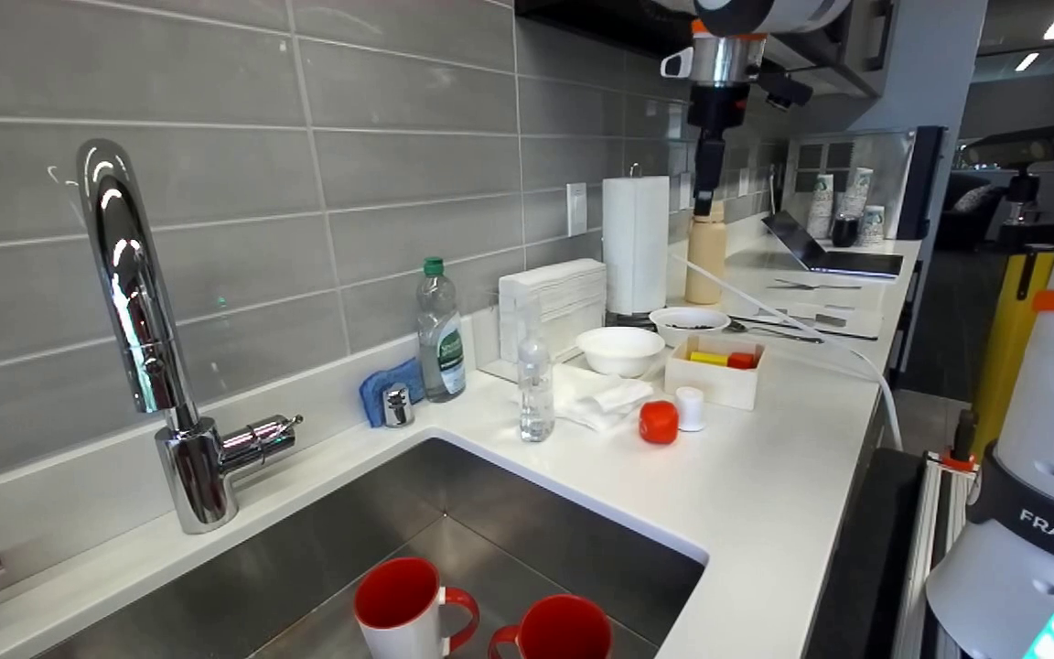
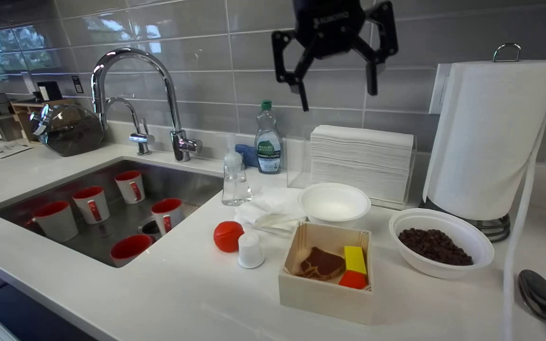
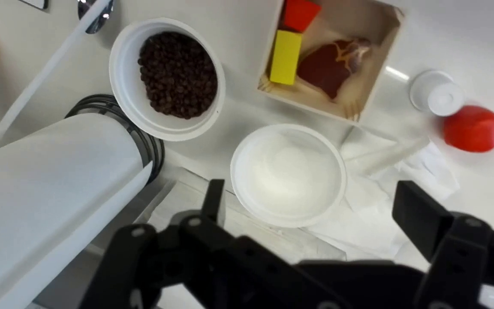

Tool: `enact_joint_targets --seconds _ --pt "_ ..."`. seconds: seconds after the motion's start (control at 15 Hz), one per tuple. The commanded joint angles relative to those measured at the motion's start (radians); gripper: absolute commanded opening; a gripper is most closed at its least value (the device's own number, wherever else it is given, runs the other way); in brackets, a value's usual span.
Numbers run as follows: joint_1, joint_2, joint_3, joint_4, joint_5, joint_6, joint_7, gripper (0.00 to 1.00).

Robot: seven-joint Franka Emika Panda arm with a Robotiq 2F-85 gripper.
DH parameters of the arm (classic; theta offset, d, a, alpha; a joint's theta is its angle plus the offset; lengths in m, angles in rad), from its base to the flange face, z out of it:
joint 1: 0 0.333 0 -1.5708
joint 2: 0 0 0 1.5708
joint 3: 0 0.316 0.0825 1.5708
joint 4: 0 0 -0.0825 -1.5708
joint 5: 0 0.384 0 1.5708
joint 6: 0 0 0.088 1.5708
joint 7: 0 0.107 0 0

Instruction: Pour the beans in the bowl on the right into the bowl on the left

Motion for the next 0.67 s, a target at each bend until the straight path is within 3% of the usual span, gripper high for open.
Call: enact_joint_targets --seconds 0.0,0.33,0.6 --pt "-0.054 0.182 -0.053 0.017 -0.004 0.222 -0.133 1.0" --pt "-0.124 0.389 -0.061 -0.002 0.091 0.528 -0.236 1.0" --pt "-0.125 0.502 -0.065 -0.013 0.159 0.638 -0.31 1.0"
